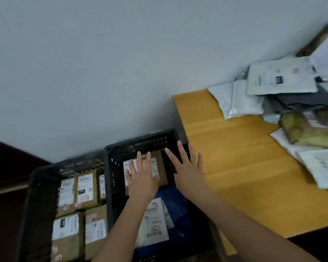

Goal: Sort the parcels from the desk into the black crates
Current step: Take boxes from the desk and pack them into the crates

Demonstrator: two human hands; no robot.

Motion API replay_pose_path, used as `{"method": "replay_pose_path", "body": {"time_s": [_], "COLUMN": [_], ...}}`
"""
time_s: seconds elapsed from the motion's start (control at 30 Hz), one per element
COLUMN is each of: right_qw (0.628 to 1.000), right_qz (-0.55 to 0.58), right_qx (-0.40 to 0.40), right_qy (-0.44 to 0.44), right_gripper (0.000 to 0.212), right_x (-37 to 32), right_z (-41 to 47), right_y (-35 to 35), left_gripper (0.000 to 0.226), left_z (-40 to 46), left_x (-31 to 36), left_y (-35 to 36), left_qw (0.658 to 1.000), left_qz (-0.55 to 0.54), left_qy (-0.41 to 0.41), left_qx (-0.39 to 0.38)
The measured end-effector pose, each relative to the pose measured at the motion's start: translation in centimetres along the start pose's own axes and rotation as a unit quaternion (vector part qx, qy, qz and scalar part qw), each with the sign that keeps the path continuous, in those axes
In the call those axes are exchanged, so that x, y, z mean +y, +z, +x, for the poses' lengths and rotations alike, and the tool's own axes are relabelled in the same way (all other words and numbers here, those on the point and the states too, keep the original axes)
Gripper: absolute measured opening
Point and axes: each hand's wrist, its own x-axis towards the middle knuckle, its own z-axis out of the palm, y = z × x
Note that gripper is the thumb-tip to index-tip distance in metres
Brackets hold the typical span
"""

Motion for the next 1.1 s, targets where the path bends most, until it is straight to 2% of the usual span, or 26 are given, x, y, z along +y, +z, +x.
{"method": "replay_pose_path", "body": {"time_s": [0.17,0.37,0.6,0.73,0.8,0.93,1.1], "right_qw": [0.999,0.991,0.98,0.967,0.952,0.922,0.834], "right_qz": [0.0,-0.018,0.005,0.021,0.059,0.137,0.354], "right_qx": [0.023,0.032,0.056,0.079,0.11,0.094,0.075], "right_qy": [0.049,0.129,0.19,0.243,0.281,0.349,0.416], "right_gripper": [0.09,0.089,0.088,0.079,0.077,0.073,0.067], "right_x": [4.7,13.3,26.5,35.1,39.0,45.0,48.4], "right_z": [-1.3,-2.2,-3.1,-2.3,-2.0,-1.6,-1.1], "right_y": [-5.6,-10.8,-15.6,-19.2,-20.4,-21.5,-21.7], "left_gripper": [0.076,0.073,0.073,0.074,0.074,0.077,0.079], "left_z": [-0.4,-0.1,1.6,2.7,3.1,3.5,3.9], "left_x": [6.9,15.9,27.6,36.0,40.2,46.4,49.5], "left_y": [-2.8,-4.4,-4.4,-3.8,-3.4,-2.3,-1.1], "left_qw": [0.997,0.988,0.984,0.98,0.978,0.97,0.962], "left_qz": [0.026,0.048,0.065,0.056,0.05,0.042,0.044], "left_qy": [0.072,0.148,0.167,0.189,0.204,0.238,0.257], "left_qx": [0.022,0.021,0.0,-0.012,-0.015,-0.034,-0.077]}}
